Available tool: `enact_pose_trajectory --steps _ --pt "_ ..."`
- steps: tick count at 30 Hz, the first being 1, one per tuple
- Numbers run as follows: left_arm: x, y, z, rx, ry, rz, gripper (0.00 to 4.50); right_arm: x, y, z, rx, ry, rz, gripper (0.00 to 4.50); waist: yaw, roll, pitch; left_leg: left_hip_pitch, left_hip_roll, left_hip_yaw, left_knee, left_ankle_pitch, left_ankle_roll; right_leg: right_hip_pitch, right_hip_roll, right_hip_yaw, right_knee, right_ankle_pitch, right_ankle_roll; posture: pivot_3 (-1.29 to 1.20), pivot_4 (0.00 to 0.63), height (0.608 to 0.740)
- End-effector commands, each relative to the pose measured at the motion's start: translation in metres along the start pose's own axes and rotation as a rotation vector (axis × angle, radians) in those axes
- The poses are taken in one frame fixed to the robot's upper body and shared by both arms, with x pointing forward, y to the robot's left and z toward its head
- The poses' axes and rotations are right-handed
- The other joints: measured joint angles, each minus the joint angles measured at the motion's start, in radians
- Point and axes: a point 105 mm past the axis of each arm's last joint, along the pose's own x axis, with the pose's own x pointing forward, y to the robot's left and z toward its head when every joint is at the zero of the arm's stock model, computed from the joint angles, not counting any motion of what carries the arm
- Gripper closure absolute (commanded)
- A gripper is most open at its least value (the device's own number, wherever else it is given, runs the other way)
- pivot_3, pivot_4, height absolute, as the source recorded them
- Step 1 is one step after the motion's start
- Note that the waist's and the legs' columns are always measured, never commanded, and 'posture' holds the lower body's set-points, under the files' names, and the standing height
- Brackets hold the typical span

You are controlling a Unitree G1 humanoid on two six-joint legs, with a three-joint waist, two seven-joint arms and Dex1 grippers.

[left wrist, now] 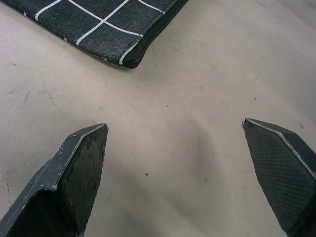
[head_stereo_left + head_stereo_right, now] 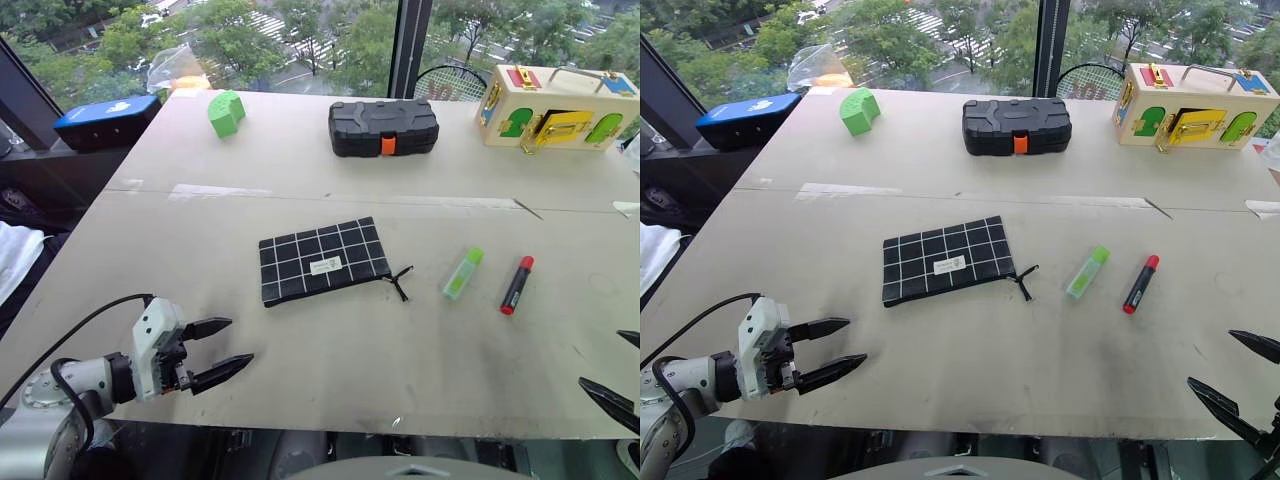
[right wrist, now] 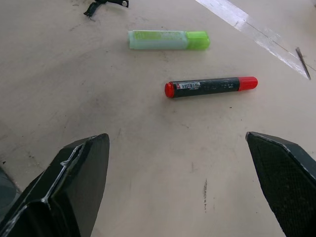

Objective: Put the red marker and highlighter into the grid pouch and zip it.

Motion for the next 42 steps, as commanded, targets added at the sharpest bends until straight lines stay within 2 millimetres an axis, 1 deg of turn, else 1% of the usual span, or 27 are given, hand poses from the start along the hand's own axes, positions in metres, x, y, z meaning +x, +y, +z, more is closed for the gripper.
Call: enact_pose_trajectory --steps 1,3,4,7,10,12,16,20,21,24,26,28,29,30,31,33,34,35,36,39,42 --pt "0.0 0.01 0.015 0.044 -0.07 0.057 0.07 0.008 0.002 0.01 -0.031 -0.057 -0.009 0.0 0.0 0.0 0.0 0.0 0.0 0.0 0.0 0.0 0.0 0.0 0.0 0.0 0.0 0.0 0.0 0.0 0.15 0.74" --pt "0.005 0.025 0.028 0.094 -0.107 0.123 0.07 0.025 0.013 0.027 -0.044 -0.143 0.028 0.0 0.001 0.001 0.0 0.0 0.0 0.0 0.0 0.0 0.0 0.0 0.0 0.0 0.0 0.0 0.0 0.0 0.15 0.74" --pt "0.006 0.029 0.031 0.133 -0.098 0.135 0.07 0.03 0.018 0.033 -0.065 -0.166 0.057 0.0 0.001 0.001 0.0 0.0 0.0 0.0 0.001 0.0 0.0 0.0 0.0 0.0 0.001 0.0 -0.001 0.0 0.15 0.74" --pt "0.006 0.042 0.032 0.332 -0.054 0.171 0.07 0.041 0.038 0.054 -0.074 -0.233 0.164 0.0 -0.001 0.001 -0.002 0.0 0.0 0.0 0.002 0.0 0.0 0.0 0.0 0.0 0.001 0.002 -0.002 0.0 0.15 0.74" --pt "0.008 0.053 0.03 0.657 0.024 0.179 0.07 0.048 0.061 0.072 -0.095 -0.278 0.301 0.0 -0.001 -0.001 -0.003 0.0 0.0 0.001 0.001 0.0 0.0 0.0 0.001 0.0 0.001 0.002 -0.002 0.0 0.15 0.74" --pt "0.011 0.057 0.028 0.81 0.043 0.173 0.07 0.051 0.068 0.079 -0.106 -0.295 0.341 0.0 0.001 -0.001 -0.003 0.0 0.0 0.001 0.001 0.0 0.001 0.0 0.001 0.0 0.001 0.004 -0.006 0.0 0.15 0.74" --pt "0.027 0.055 0.019 1.007 0.044 0.124 0.07 0.055 0.072 0.085 -0.112 -0.307 0.354 0.0 0.007 -0.002 -0.004 -0.001 0.0 0.001 0.001 0.001 0.003 0.0 0.0 -0.001 0.0 0.004 -0.006 0.0 0.15 0.74" --pt "0.048 0.053 0.013 1.111 0.029 0.098 0.07 0.056 0.071 0.086 -0.108 -0.306 0.347 0.0 0.023 0.001 -0.007 -0.001 -0.001 0.002 0.002 0.001 0.007 0.0 -0.002 -0.001 0.0 0.004 -0.006 0.0 0.15 0.74" --pt "0.053 0.055 0.014 1.129 0.026 0.103 0.07 0.057 0.071 0.087 -0.107 -0.306 0.344 0.0 0.028 0.004 -0.008 0.0 -0.002 0.003 0.003 0.001 0.007 0.001 -0.002 0.0 0.0 0.004 -0.005 0.0 0.15 0.74" --pt "0.078 0.055 0.024 1.188 -0.01 0.106 0.07 0.058 0.071 0.09 -0.109 -0.31 0.336 0.0 0.045 0.011 -0.012 0.0 -0.003 0.003 0.003 0.002 0.008 0.002 -0.004 -0.002 0.001 0.003 -0.003 0.0 0.15 0.74" --pt "0.09 0.053 0.024 1.208 -0.018 0.082 0.07 0.059 0.071 0.093 -0.106 -0.314 0.328 0.0 0.05 0.012 -0.013 0.0 -0.003 0.003 0.004 0.002 0.008 0.002 -0.004 -0.002 0.001 0.003 -0.003 0.0 0.15 0.74" --pt "0.098 0.052 0.025 1.216 -0.029 0.068 0.07 0.06 0.071 0.094 -0.104 -0.316 0.322 0.0 0.053 0.012 -0.015 0.001 -0.003 0.002 0.004 0.002 0.008 0.002 -0.002 -0.005 0.002 0.003 -0.003 0.0 0.15 0.74" --pt "0.104 0.05 0.027 1.227 -0.04 0.053 0.07 0.061 0.072 0.095 -0.103 -0.316 0.32 0.0 0.053 0.011 -0.017 0.001 -0.003 0.002 0.004 0.002 0.009 0.003 0.0 -0.006 0.002 0.003 -0.003 0.0 0.15 0.74" --pt "0.109 0.048 0.027 1.233 -0.048 0.041 0.56 0.061 0.073 0.096 -0.101 -0.317 0.318 0.0 0.053 0.012 -0.018 0.001 -0.003 0.002 0.004 0.002 0.009 0.003 0.001 -0.007 0.002 0.003 -0.003 0.0 0.15 0.74" --pt "0.117 0.044 0.028 1.236 -0.061 0.009 0.83 0.062 0.074 0.096 -0.1 -0.318 0.313 0.0 0.053 0.011 -0.018 0.002 -0.003 0.002 0.004 0.002 0.009 0.004 0.002 -0.007 0.002 0.003 -0.003 0.0 0.15 0.74" --pt "0.126 0.038 0.031 1.243 -0.081 -0.024 1.68 0.064 0.074 0.097 -0.09 -0.323 0.296 0.0 0.053 0.011 -0.018 0.001 -0.003 0.003 0.004 0.002 0.009 0.004 0.002 -0.007 0.002 0.003 -0.002 0.0 0.15 0.74" --pt "0.128 0.037 0.031 1.242 -0.086 -0.034 2.24 0.065 0.074 0.098 -0.083 -0.325 0.284 0.0 0.053 0.01 -0.018 0.001 -0.003 0.003 0.005 0.002 0.009 0.004 0.002 -0.007 0.002 0.003 -0.002 0.0 0.15 0.74" --pt "0.13 0.036 0.033 1.244 -0.096 -0.035 2.55 0.066 0.074 0.097 -0.076 -0.322 0.274 0.0 0.052 0.009 -0.019 0.001 -0.003 0.003 0.005 0.002 0.009 0.004 0.003 -0.007 0.002 0.003 -0.002 0.0 0.15 0.74" --pt "0.132 0.035 0.035 1.245 -0.104 -0.036 3.14 0.068 0.074 0.097 -0.071 -0.317 0.267 0.0 0.052 0.009 -0.02 0.001 -0.003 0.003 0.005 0.002 0.009 0.005 0.003 -0.007 0.002 0.003 -0.002 0.0 0.15 0.74" --pt "0.136 0.033 0.041 1.236 -0.128 -0.034 4.48 0.074 0.075 0.096 -0.054 -0.314 0.233 0.0 0.052 0.013 -0.022 0.002 -0.003 0.002 0.006 0.002 0.01 0.005 0.002 -0.007 0.002 0.003 -0.002 0.0 0.15 0.74" --pt "0.138 0.032 0.049 1.196 -0.157 -0.013 4.48 0.086 0.069 0.095 -0.056 -0.305 0.139 0.0 0.052 0.016 -0.023 0.002 -0.003 0.002 0.008 0.001 0.011 0.006 0.002 -0.007 0.002 0.003 -0.002 0.0 0.15 0.74"
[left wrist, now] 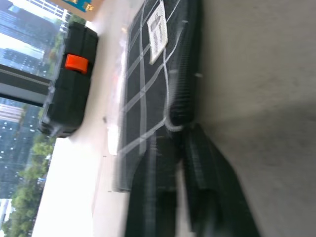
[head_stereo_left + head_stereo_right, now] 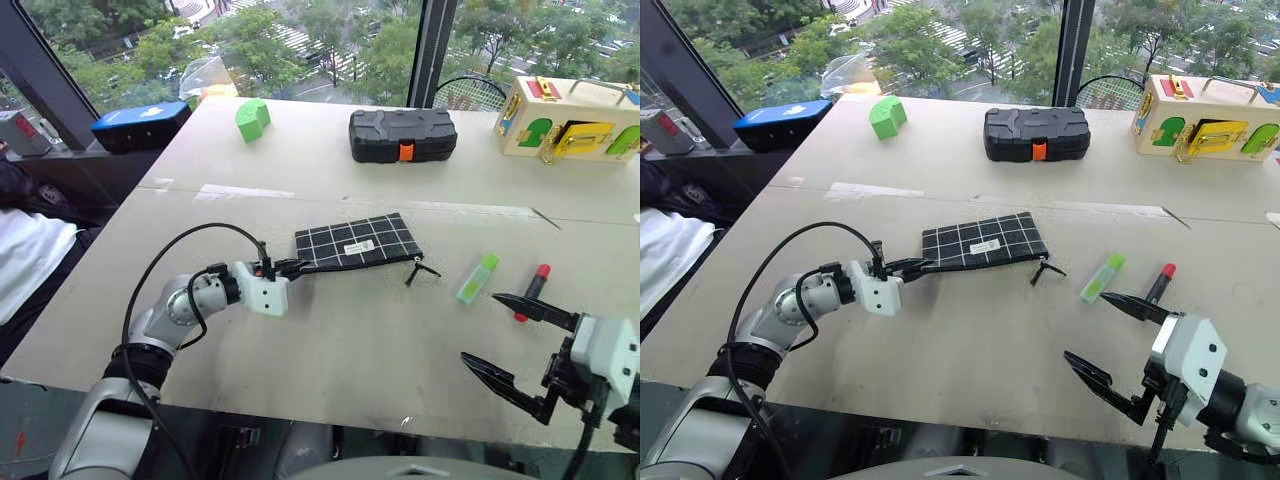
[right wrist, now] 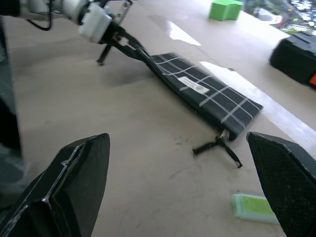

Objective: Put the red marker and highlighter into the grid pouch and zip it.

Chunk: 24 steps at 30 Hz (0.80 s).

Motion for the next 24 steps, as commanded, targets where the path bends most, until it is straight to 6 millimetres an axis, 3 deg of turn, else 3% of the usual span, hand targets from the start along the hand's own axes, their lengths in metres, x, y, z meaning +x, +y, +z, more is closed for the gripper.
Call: enact_pose_trajectory --steps 1,6,9,13,24 --pt "0.013 -0.011 0.01 -0.09 -0.041 -0.016 4.48 0.014 -0.008 0.004 -0.037 -0.018 -0.112 0.0 -0.001 -0.001 -0.001 0.0 0.0 0.0 0.0 0.0 0.0 0.0 0.0 0.0 0.0 0.0 0.0 0.0 0.15 0.74" --pt "0.016 0.001 0.016 -0.08 -0.056 -0.003 4.48 0.027 -0.01 0.003 -0.037 -0.029 -0.13 0.0 -0.002 -0.001 0.001 -0.003 0.0 -0.001 0.007 -0.002 0.003 0.0 0.0 -0.001 0.0 0.0 0.0 0.0 0.15 0.74" --pt "0.02 -0.001 0.012 -0.074 -0.032 -0.031 3.54 0.03 -0.011 0.003 -0.043 -0.039 -0.126 0.0 -0.003 -0.002 0.001 -0.004 0.0 0.0 0.008 -0.004 0.005 0.001 0.0 0.0 0.0 0.0 0.001 0.0 0.15 0.74" --pt "0.029 0.001 0.01 -0.034 -0.013 0.002 1.84 0.029 -0.006 0.007 -0.067 -0.058 -0.078 0.0 -0.003 -0.006 0.004 -0.004 0.0 -0.001 0.009 -0.004 0.005 0.001 0.001 -0.001 0.0 0.0 0.001 0.0 0.15 0.74" --pt "0.061 0.004 0.021 0.041 -0.04 0.051 1.84 0.015 0.011 0.003 -0.058 -0.022 0.0 0.0 0.004 -0.008 0.004 -0.004 0.0 -0.002 0.011 -0.004 0.006 0.003 0.0 -0.002 0.001 0.0 0.001 0.0 0.15 0.74"
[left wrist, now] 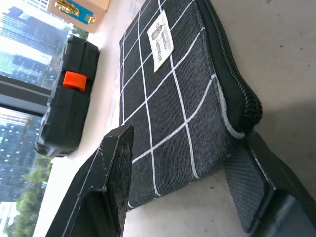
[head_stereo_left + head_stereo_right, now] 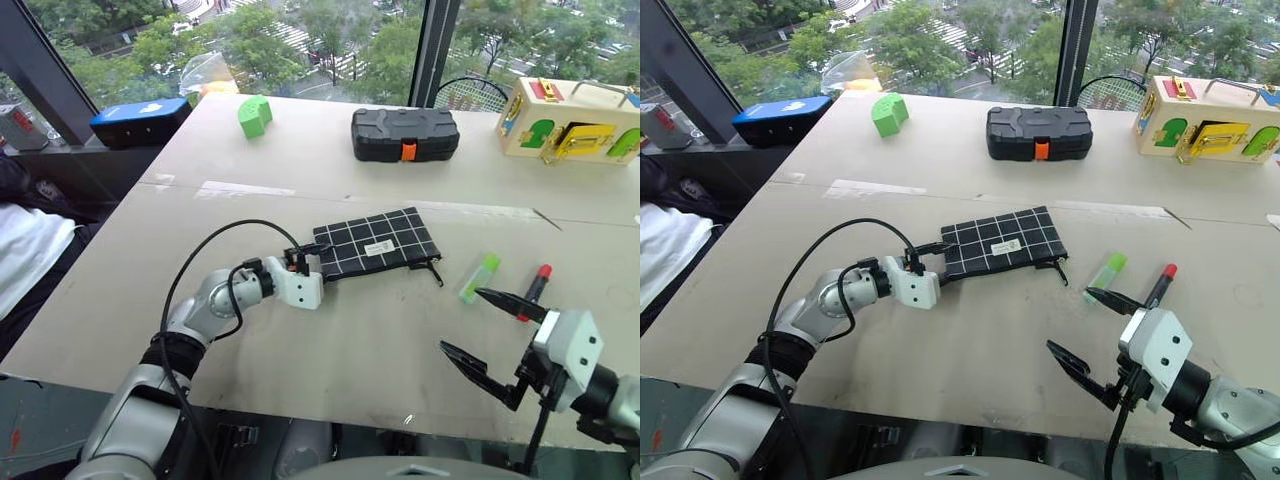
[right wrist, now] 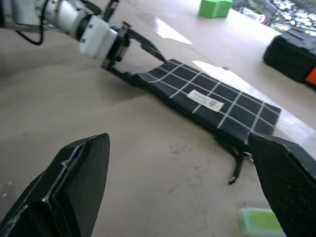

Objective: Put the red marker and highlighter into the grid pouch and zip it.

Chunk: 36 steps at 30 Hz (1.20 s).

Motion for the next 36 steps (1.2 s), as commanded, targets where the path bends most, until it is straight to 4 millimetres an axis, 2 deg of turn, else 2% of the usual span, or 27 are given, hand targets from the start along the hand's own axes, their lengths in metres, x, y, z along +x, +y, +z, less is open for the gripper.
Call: enact_pose_trajectory --steps 1,6,9,13,16,19,22,28,36 --pt "0.016 -0.003 0.007 0.01 -0.024 0.002 1.84 -0.004 0.005 0.01 -0.058 -0.024 0.022 0.0 0.0 -0.001 0.0 0.0 0.0 0.0 0.0 0.0 0.0 0.0 0.0 0.0 0.0 0.0 0.0 0.0 0.15 0.74" --pt "0.028 -0.005 0.014 0.015 -0.052 -0.011 1.84 -0.006 0.006 0.011 -0.056 -0.026 0.018 0.0 -0.012 -0.005 0.001 0.0 0.001 0.0 0.0 0.0 0.0 0.0 0.001 0.0 0.0 0.0 0.0 0.0 0.15 0.74" --pt "0.03 -0.006 0.014 -0.013 -0.059 -0.041 2.57 -0.004 0.004 0.012 -0.06 -0.024 -0.002 0.0 -0.013 -0.004 0.001 0.0 0.001 0.0 -0.001 0.0 0.0 0.0 0.001 0.0 0.0 0.0 0.001 0.0 0.15 0.74" --pt "0.027 0.001 0.013 -0.042 -0.057 -0.034 4.38 0.001 -0.005 0.01 -0.052 -0.016 -0.059 0.0 -0.013 -0.004 0.001 0.0 0.001 0.0 0.0 0.0 0.0 0.0 0.001 0.0 0.0 0.0 0.001 0.0 0.15 0.74" --pt "0.023 0.019 0.015 -0.084 -0.069 0.031 4.45 0.013 -0.017 0.003 -0.047 0.016 -0.128 0.0 -0.025 -0.005 0.001 0.001 0.001 0.001 0.0 0.0 0.0 0.0 0.001 0.001 0.0 0.0 0.001 0.0 0.15 0.74" --pt "0.017 0.037 0.017 -0.126 -0.079 0.093 4.45 0.03 -0.037 -0.01 -0.01 0.11 -0.235 0.0 -0.038 -0.006 0.003 0.001 0.001 0.001 0.0 0.0 0.0 0.0 0.001 0.001 0.0 0.0 0.001 0.0 0.15 0.74" --pt "0.013 0.045 0.02 -0.129 -0.083 0.106 4.45 0.054 -0.056 -0.018 0.177 0.125 -0.292 0.0 -0.041 -0.01 0.007 -0.001 0.001 0.001 0.0 0.0 0.0 -0.001 0.001 0.001 0.001 0.002 -0.003 0.0 0.15 0.74" --pt "0.01 0.046 0.026 -0.15 -0.092 0.106 4.45 0.087 -0.092 -0.029 0.43 0.151 -0.411 0.0 -0.055 -0.008 0.009 -0.001 0.002 0.001 -0.001 0.0 -0.001 -0.002 0.002 0.0 0.003 0.005 0.0 0.0 0.15 0.74" --pt "0.007 0.039 0.033 -0.167 -0.099 0.102 4.45 0.119 -0.111 -0.029 0.523 0.109 -0.394 0.0 -0.061 -0.008 0.009 -0.001 0.001 0.004 -0.001 0.002 -0.003 -0.002 0.002 0.002 0.003 0.005 0.001 0.0 0.15 0.74"
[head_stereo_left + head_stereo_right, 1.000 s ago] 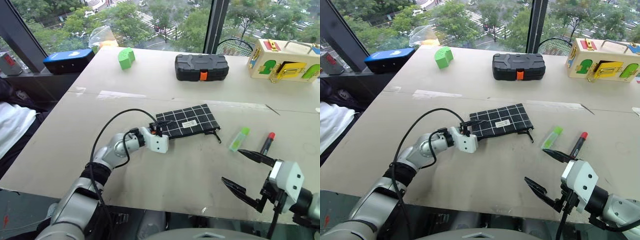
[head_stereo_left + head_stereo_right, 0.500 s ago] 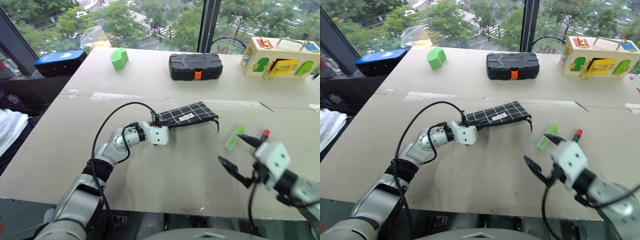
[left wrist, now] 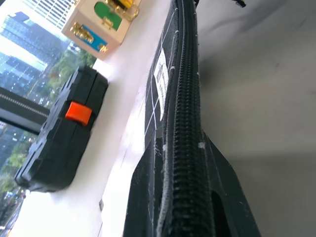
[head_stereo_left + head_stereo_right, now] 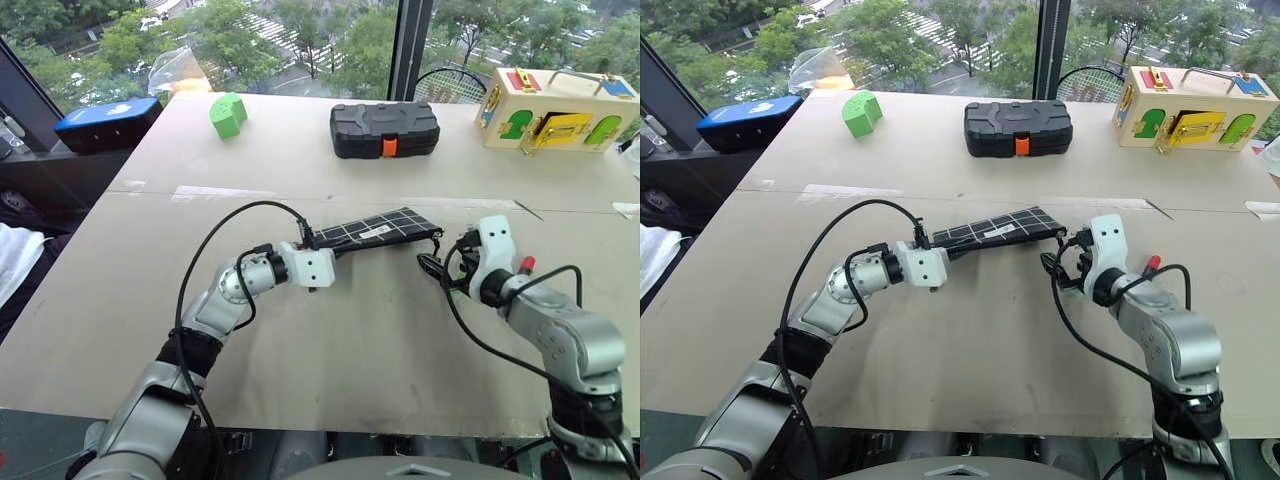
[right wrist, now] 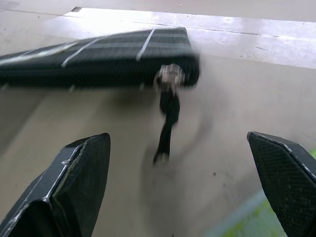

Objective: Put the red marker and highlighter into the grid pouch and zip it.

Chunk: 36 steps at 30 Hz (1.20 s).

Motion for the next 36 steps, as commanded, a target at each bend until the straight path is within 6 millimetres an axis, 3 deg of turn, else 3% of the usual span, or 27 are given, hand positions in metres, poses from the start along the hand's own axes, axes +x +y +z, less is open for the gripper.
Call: enact_pose_trajectory --steps 1,4,11,21,32,36 --pt "-0.002 0.009 0.011 0.017 -0.033 0.036 4.45 0.007 0.003 0.016 0.018 -0.067 0.017 0.0 -0.001 0.0 0.0 0.0 0.0 0.0 0.0 0.0 0.0 0.0 0.0 0.0 0.0 0.0 0.0 0.0 0.15 0.74" --pt "-0.002 0.009 0.012 0.017 -0.033 0.029 4.5 0.011 0.002 0.018 0.019 -0.08 0.017 0.95 0.001 0.001 0.0 0.0 0.0 0.0 0.0 0.0 0.0 0.0 0.0 0.0 0.001 0.0 0.0 0.0 0.15 0.74" --pt "-0.003 0.008 0.014 0.018 -0.025 0.018 4.5 0.007 0.006 0.02 -0.025 -0.099 0.061 4.41 -0.001 0.001 0.0 0.001 0.0 0.001 0.0 0.0 0.0 0.0 0.0 0.001 0.001 0.0 0.0 0.0 0.15 0.74" --pt "0.001 0.014 0.011 0.038 0.011 0.013 4.5 -0.009 0.032 0.006 -0.118 0.0 0.244 4.41 0.0 0.001 0.001 0.001 0.001 0.001 0.0 -0.001 0.002 -0.001 0.0 0.001 0.001 0.0 0.0 0.0 0.15 0.74" --pt "0.006 0.016 0.022 0.036 -0.031 0.031 4.5 0.006 0.043 0.001 -0.048 0.053 0.301 4.41 0.0 0.001 0.001 0.001 0.001 0.001 0.0 -0.001 0.002 -0.001 0.0 0.001 0.001 0.0 0.0 0.0 0.15 0.74" --pt "0.006 0.019 0.024 0.032 -0.032 0.047 4.5 0.011 0.038 -0.003 0.024 0.068 0.283 4.41 0.001 0.001 0.001 0.0 0.001 0.001 0.0 -0.001 0.002 -0.001 0.0 0.001 0.001 0.0 0.0 0.0 0.15 0.74"
